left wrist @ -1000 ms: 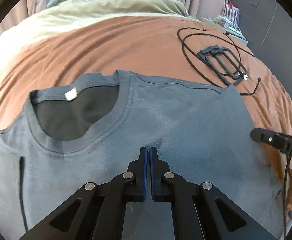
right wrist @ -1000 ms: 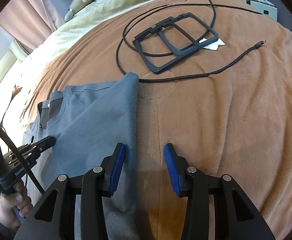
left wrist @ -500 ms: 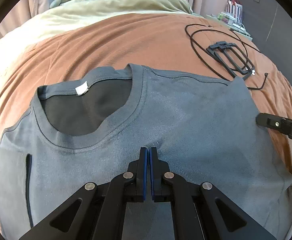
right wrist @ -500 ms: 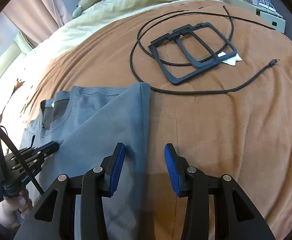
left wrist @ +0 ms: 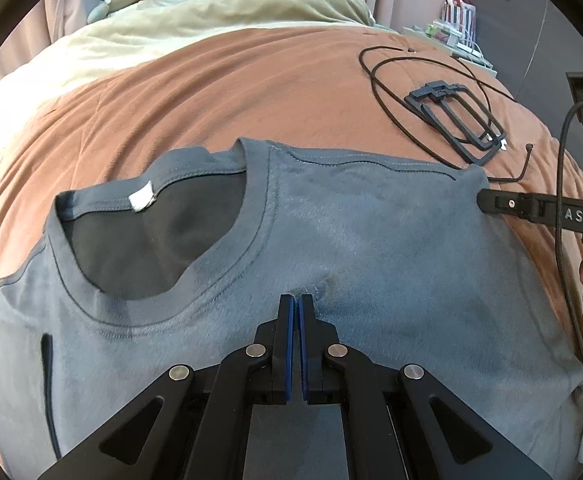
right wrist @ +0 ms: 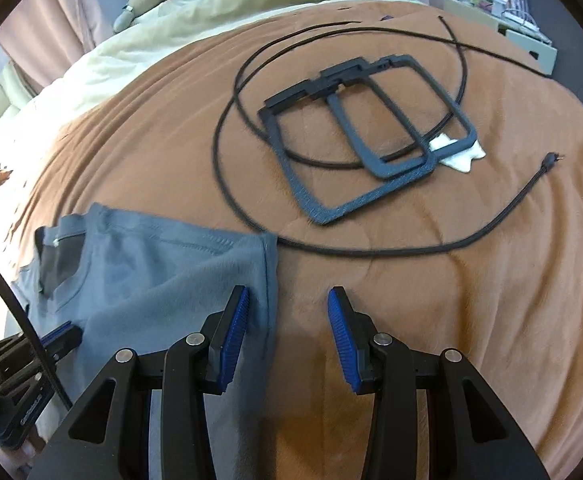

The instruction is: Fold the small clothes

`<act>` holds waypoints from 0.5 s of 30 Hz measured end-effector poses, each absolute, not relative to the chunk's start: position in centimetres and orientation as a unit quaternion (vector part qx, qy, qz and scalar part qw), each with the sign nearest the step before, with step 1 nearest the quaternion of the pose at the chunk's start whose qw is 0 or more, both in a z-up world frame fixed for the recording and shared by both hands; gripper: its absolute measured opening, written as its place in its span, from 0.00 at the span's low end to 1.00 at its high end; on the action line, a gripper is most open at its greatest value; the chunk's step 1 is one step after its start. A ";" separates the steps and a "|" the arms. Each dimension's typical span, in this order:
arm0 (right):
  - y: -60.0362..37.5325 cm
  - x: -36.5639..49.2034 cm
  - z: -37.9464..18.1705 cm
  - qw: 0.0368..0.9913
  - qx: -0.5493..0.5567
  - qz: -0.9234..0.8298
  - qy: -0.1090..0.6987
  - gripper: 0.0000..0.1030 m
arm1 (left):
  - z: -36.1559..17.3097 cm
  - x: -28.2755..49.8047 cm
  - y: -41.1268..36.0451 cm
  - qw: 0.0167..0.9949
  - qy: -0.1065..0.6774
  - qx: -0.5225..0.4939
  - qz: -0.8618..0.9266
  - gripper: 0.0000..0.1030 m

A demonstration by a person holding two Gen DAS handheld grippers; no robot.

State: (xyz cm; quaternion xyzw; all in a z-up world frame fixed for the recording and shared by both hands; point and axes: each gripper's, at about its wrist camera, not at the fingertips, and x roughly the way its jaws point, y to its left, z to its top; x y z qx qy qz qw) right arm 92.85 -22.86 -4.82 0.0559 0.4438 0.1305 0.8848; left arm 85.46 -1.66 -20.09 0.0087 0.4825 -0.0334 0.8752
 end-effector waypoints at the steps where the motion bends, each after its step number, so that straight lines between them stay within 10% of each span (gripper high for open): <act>1: -22.7 93.0 -4.9 0.885 0.050 0.120 0.447 0.33 | -20.1 85.5 -1.7 0.875 0.482 0.009 -0.033 0.03; 10: -22.4 91.0 -4.1 0.878 0.036 0.134 0.459 0.33 | -19.7 84.9 -2.1 0.865 0.501 -0.003 -0.025 0.10; 15: -22.4 87.8 -3.7 0.867 0.011 0.168 0.468 0.35 | -19.7 83.1 -2.9 0.858 0.512 -0.013 -0.034 0.50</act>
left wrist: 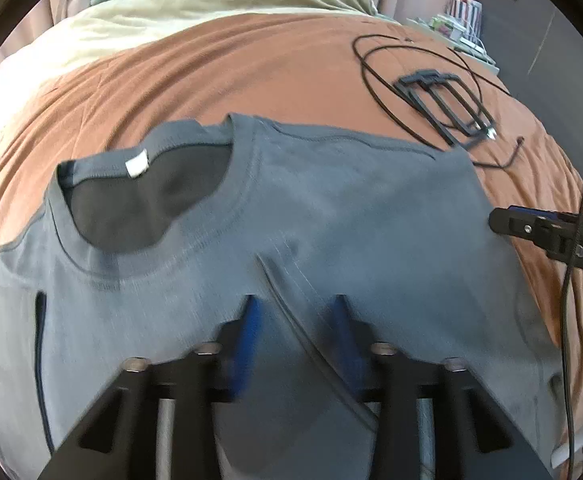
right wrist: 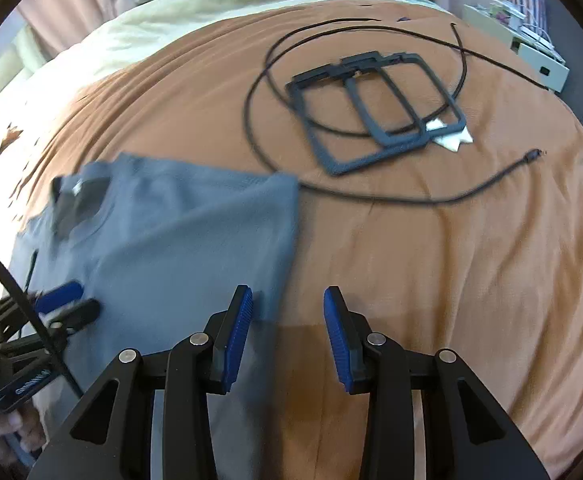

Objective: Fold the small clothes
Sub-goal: 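Open the left gripper and lift both tools off the shirt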

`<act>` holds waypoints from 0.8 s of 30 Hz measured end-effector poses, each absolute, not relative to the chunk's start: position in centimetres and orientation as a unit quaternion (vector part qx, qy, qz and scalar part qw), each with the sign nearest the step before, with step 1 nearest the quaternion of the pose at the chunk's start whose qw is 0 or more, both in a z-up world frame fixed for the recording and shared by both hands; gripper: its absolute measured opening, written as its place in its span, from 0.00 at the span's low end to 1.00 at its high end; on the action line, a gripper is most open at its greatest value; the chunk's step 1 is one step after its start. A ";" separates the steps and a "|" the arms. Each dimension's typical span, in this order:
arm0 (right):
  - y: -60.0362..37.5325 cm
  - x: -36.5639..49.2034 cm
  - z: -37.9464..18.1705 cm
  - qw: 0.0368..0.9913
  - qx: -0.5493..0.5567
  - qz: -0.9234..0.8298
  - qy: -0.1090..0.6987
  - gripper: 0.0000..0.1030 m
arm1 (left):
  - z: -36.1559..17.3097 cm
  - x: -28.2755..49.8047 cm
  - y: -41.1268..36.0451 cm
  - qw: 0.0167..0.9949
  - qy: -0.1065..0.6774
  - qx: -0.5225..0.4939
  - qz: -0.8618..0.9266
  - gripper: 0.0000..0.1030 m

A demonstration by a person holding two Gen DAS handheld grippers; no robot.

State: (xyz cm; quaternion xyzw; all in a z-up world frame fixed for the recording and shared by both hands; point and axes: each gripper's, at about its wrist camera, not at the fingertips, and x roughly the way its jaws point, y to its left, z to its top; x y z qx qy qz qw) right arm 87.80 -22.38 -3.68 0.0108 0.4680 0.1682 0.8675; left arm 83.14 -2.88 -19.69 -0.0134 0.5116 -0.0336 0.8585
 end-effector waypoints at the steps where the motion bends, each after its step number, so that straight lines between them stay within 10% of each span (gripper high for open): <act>1: -22.4 87.1 -3.6 0.864 0.012 0.176 0.471 0.35 | -19.7 82.7 -3.2 0.858 0.512 -0.012 -0.036 0.51; 24: -25.2 76.0 -4.1 0.853 -0.064 0.159 0.493 0.35 | -19.8 74.0 -9.3 0.827 0.556 0.032 -0.077 0.56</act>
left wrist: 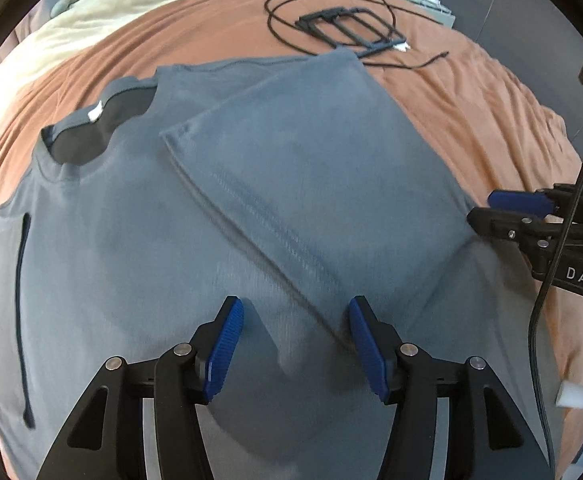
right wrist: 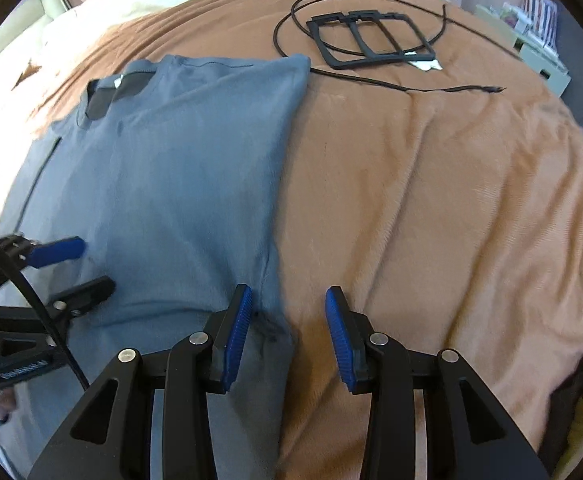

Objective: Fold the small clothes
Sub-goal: 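Open the left gripper and lift both tools off the shirt, then move both tools toward the hem of the grey T-shirt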

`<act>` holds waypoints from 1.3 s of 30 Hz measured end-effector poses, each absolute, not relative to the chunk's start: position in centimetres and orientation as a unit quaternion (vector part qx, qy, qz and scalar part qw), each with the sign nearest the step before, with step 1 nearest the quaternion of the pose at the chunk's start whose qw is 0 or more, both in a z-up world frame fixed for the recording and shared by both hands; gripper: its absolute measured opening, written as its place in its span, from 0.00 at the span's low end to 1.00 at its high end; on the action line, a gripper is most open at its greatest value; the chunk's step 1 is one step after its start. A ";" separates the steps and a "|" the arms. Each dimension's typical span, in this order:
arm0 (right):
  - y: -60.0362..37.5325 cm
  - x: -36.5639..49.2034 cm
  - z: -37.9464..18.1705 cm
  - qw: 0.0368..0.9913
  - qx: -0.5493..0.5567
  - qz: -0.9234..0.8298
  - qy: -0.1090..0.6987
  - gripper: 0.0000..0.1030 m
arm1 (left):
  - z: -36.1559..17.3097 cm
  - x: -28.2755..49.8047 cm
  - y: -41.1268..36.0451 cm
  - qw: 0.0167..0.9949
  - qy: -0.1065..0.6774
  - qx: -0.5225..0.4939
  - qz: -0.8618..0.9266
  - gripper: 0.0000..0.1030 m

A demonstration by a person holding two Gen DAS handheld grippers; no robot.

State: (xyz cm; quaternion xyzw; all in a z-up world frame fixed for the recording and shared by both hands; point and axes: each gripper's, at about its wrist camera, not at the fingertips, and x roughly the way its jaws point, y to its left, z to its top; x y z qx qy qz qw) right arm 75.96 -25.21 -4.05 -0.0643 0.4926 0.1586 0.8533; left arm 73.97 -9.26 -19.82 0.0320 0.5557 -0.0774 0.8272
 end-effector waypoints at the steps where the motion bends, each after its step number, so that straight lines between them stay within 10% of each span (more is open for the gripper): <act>1: -25.2 75.5 -3.9 0.854 -0.065 0.154 0.493 0.35 | -19.6 73.7 -9.2 0.823 0.562 0.031 -0.077 0.56; 13: -27.3 66.8 2.0 0.875 -0.040 0.151 0.459 0.35 | -14.0 68.4 -6.5 0.837 0.544 -0.004 -0.063 0.59; 18: -27.9 62.3 5.3 0.887 -0.026 0.149 0.436 0.77 | -10.6 64.2 -5.5 0.859 0.510 0.005 -0.047 0.74; 24: -27.8 56.6 8.1 0.895 -0.046 0.145 0.420 1.00 | -7.6 59.1 -3.5 0.877 0.479 -0.017 -0.034 0.90; 39: -28.2 46.5 10.9 0.905 -0.021 0.137 0.403 1.00 | -2.4 48.9 1.5 0.906 0.421 -0.036 -0.019 1.00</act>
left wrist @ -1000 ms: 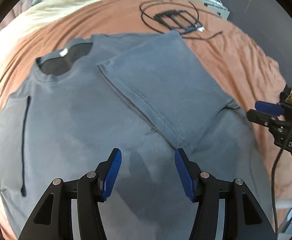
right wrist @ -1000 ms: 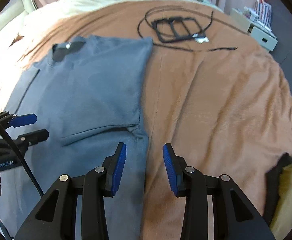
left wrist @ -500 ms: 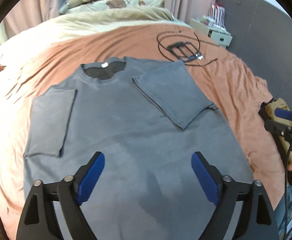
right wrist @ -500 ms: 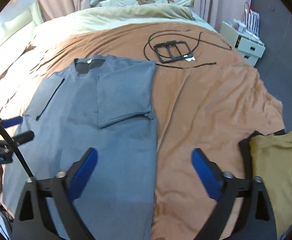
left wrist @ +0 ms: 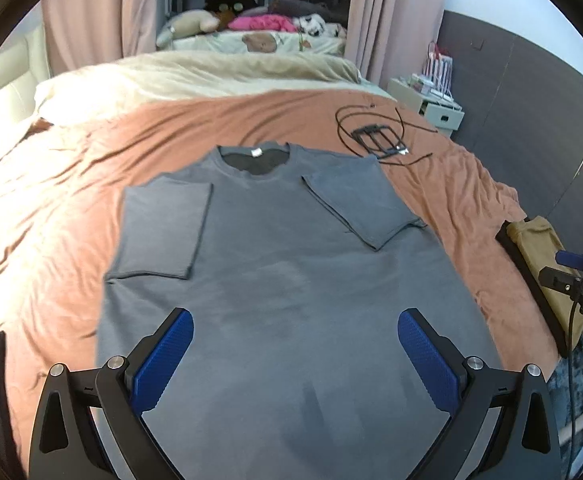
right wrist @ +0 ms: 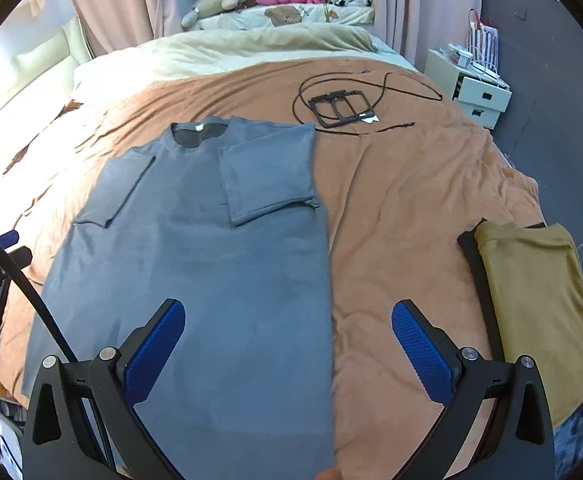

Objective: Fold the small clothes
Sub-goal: 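Move both tools toward the hem of the grey T-shirt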

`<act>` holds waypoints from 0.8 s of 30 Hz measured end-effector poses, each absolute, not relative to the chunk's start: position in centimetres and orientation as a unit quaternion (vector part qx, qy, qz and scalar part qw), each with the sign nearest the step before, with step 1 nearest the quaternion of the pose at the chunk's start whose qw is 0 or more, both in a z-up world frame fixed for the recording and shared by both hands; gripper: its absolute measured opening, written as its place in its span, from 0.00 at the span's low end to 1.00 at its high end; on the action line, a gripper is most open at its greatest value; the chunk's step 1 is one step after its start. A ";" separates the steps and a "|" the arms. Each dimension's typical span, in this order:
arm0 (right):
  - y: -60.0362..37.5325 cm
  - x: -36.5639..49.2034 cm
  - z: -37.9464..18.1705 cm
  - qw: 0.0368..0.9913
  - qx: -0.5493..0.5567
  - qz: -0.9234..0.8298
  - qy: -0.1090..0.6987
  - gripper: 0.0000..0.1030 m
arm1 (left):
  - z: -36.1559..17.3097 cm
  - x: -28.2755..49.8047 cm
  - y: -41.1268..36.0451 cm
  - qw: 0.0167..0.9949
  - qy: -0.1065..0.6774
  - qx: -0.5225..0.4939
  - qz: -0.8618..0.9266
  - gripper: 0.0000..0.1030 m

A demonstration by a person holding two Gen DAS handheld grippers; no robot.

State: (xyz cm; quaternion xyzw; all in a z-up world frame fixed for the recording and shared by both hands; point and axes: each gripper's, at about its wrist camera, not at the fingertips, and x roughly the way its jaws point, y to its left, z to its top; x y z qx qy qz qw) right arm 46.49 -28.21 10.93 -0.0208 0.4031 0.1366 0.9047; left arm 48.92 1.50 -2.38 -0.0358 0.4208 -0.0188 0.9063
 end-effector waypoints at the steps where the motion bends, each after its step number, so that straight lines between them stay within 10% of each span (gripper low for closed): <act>1: -28.4 45.9 11.0 0.905 -0.018 0.137 0.401 1.00 | -2.1 48.1 1.6 0.909 0.415 -0.035 -0.021 1.00; 24: -30.1 31.7 12.1 0.917 0.020 0.160 0.365 1.00 | 0.9 32.7 4.9 0.948 0.310 -0.060 -0.042 1.00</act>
